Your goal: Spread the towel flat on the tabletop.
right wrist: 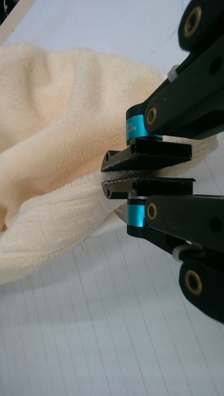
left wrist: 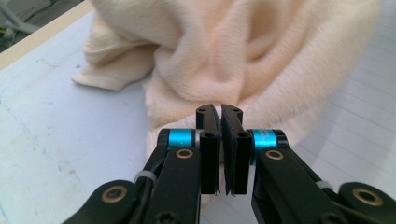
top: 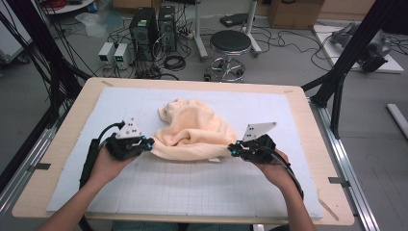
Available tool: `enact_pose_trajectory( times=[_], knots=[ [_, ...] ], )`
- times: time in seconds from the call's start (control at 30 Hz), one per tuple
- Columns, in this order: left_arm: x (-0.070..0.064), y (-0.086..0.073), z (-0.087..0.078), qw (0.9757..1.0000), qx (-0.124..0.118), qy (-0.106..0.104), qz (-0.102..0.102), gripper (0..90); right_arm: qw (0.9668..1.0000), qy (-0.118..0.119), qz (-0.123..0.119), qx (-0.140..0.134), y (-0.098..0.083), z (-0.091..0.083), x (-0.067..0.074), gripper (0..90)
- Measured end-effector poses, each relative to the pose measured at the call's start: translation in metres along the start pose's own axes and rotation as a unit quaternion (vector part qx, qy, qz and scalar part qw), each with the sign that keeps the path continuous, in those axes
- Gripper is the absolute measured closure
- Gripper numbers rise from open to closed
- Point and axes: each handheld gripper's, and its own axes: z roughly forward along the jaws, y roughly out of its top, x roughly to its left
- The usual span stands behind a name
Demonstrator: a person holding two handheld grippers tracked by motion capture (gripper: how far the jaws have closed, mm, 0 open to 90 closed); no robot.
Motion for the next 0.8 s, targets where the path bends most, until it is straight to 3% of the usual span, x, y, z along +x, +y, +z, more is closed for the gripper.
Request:
enact_pose_trajectory(
  times=[0.13,0.2,0.3,0.33,0.47,0.6,0.63,0.73,0.8],
  knots=[
    [-0.031,-0.015,-0.026,0.9998,-0.006,-0.020,0.003,85.8,0.9994,0.030,-0.010,-0.009,-0.002,-0.019,0.025,84.5],
    [-0.047,-0.023,-0.039,0.9990,-0.006,-0.044,0.002,85.8,0.9988,0.046,-0.010,-0.009,-0.006,-0.024,0.039,84.2],
    [-0.063,-0.028,-0.051,0.9971,-0.005,-0.075,0.014,84.1,0.9979,0.063,-0.008,-0.010,-0.012,-0.028,0.053,74.0],
    [-0.065,-0.027,-0.052,0.9969,-0.009,-0.076,0.017,80.0,0.9972,0.073,-0.007,-0.015,-0.013,-0.031,0.054,70.9],
    [-0.049,-0.018,-0.042,0.9974,-0.028,-0.061,0.027,66.8,0.9992,0.031,-0.019,-0.015,-0.009,-0.036,0.045,66.1],
    [-0.029,-0.010,-0.012,0.9975,-0.033,-0.052,0.036,60.0,0.9999,0.008,-0.004,-0.011,-0.009,-0.020,0.022,63.7],
    [-0.024,-0.009,-0.003,0.9977,-0.034,-0.052,0.028,58.0,0.9999,0.005,0.002,-0.010,-0.011,-0.014,0.017,63.7],
    [-0.010,-0.011,0.023,0.9990,-0.006,-0.032,0.030,53.3,0.9999,0.005,0.011,0.006,-0.013,0.004,0.004,63.3],
    [-0.002,-0.014,0.039,0.9990,0.015,-0.038,0.018,52.0,0.9996,0.004,0.017,0.024,-0.016,0.016,-0.003,62.8]
  ],
)
